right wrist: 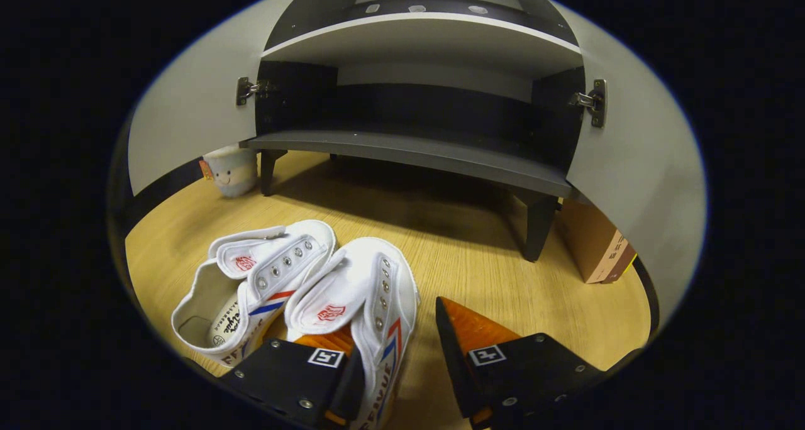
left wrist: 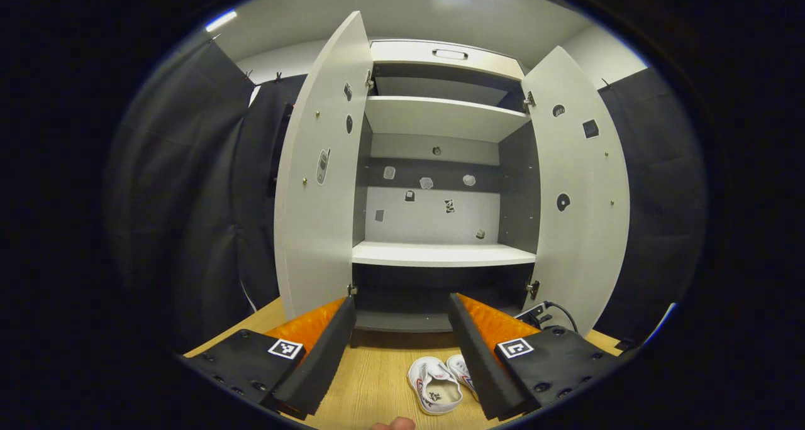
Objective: Grab one shoe with the right hand and put it into the shoe cabinet, grab the other shoe with the left hand and put it into the shoe cabinet; then close the right door with the right hand and the left door with the left hand.
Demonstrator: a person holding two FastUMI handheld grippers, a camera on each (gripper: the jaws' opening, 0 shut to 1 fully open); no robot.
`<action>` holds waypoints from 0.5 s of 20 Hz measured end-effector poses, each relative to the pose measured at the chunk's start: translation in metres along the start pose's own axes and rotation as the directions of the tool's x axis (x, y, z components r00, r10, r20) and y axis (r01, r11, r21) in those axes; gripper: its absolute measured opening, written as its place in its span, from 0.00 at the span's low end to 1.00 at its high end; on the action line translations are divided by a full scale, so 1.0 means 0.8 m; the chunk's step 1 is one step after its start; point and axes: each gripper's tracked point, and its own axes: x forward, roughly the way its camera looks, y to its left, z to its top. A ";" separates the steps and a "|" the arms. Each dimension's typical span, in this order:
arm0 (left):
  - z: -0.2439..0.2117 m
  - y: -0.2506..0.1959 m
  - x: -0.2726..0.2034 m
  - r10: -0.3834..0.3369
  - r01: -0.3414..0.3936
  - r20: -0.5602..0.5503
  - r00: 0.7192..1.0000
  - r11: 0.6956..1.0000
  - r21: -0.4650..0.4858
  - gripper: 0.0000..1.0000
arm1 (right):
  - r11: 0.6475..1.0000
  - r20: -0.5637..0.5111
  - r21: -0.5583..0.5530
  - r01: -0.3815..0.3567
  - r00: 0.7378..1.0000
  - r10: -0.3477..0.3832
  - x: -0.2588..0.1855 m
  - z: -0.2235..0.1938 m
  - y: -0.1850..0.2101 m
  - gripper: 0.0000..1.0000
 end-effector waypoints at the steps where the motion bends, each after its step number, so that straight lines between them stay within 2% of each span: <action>1: 0.000 -0.002 0.000 -0.003 0.003 0.000 1.000 1.000 0.001 0.96 | 1.000 -0.009 0.006 -0.005 1.000 0.005 0.002 -0.003 0.003 0.52; 2: 0.001 -0.004 -0.001 -0.006 0.006 0.002 1.000 1.000 0.001 0.96 | 1.000 -0.024 0.005 0.010 1.000 -0.010 0.005 -0.008 0.001 0.42; 5: 0.002 -0.010 -0.005 -0.012 0.011 0.005 1.000 1.000 0.004 0.96 | 0.998 -0.004 0.015 0.057 0.998 -0.057 0.011 -0.007 -0.016 0.26; 6: 0.002 -0.011 -0.007 -0.014 0.014 0.003 1.000 1.000 0.004 0.96 | 0.998 -0.012 0.011 0.067 0.998 -0.067 0.010 -0.010 -0.020 0.10; 7: 0.000 -0.012 -0.009 -0.016 0.016 0.000 1.000 1.000 0.004 0.96 | 0.997 0.001 0.022 0.071 0.997 -0.071 0.013 -0.005 -0.019 0.08; 8: 0.000 -0.012 -0.011 -0.016 0.016 0.001 1.000 1.000 0.005 0.96 | 0.997 -0.008 0.027 0.078 0.997 -0.078 0.010 -0.006 -0.018 0.02; 10: -0.002 -0.010 -0.013 -0.008 0.008 0.003 1.000 1.000 0.002 0.96 | 0.996 -0.011 0.042 0.084 0.996 -0.084 -0.001 -0.002 -0.014 0.01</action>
